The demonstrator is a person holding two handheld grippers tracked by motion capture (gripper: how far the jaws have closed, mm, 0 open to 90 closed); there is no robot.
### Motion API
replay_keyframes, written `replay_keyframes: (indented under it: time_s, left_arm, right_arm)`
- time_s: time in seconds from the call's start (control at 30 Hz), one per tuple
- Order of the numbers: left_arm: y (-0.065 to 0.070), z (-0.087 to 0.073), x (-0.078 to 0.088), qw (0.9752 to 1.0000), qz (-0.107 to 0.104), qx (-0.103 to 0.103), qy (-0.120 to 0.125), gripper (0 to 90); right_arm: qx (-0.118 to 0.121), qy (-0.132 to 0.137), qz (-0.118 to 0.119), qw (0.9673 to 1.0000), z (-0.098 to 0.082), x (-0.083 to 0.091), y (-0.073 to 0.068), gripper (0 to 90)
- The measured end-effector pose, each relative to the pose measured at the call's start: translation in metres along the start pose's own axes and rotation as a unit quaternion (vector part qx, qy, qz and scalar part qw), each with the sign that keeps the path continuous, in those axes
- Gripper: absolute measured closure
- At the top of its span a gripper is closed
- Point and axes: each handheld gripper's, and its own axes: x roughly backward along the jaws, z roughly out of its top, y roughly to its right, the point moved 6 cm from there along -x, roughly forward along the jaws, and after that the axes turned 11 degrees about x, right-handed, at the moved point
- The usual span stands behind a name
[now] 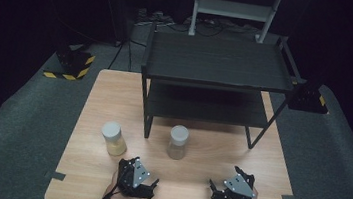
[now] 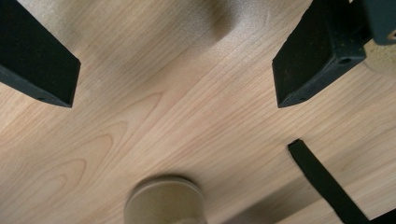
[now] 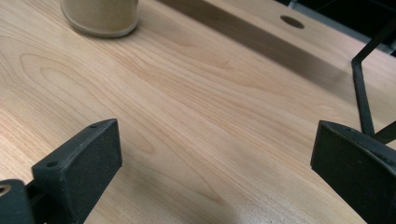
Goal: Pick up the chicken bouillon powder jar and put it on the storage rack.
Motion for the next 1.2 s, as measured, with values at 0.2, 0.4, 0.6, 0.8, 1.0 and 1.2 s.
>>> replay_keyframes:
  time_s: [0.2,0.4,0.6,0.8,1.0,1.2]
  left_arm:
    - [0.0005,-0.0013,0.0005,1.0000,-0.003,-0.004,0.006,0.6]
    - [0.0005,-0.0024,0.0019,0.9999,-0.006,-0.010,0.010,0.5]
    - [0.0005,-0.0030,0.0022,0.9998,-0.008,-0.011,0.012,0.6]
    - [-0.0004,-0.0031,0.0023,0.9998,-0.010,-0.009,0.013,0.9]
    - [-0.0015,-0.0021,0.0018,0.9999,-0.013,-0.006,0.009,0.8]
    - [-0.0032,-0.0013,0.0014,0.9998,-0.017,-0.006,0.005,0.5]
  right_arm:
    - [-0.006,-0.002,0.003,1.0000,0.0002,-0.0004,0.0020,0.2]
    - [0.002,-0.002,0.003,1.0000,0.0004,-0.0002,0.0005,0.0]
    - [-0.002,0.003,0.005,1.0000,-0.0009,0.0005,0.0015,0.0]
    - [0.000,0.003,0.003,1.0000,-0.0007,0.0007,0.0006,0.0]
    - [0.000,0.000,0.004,1.0000,-0.0002,0.0005,0.0007,0.1]
    - [0.001,0.001,0.005,1.0000,-0.0003,0.0006,0.0007,0.1]
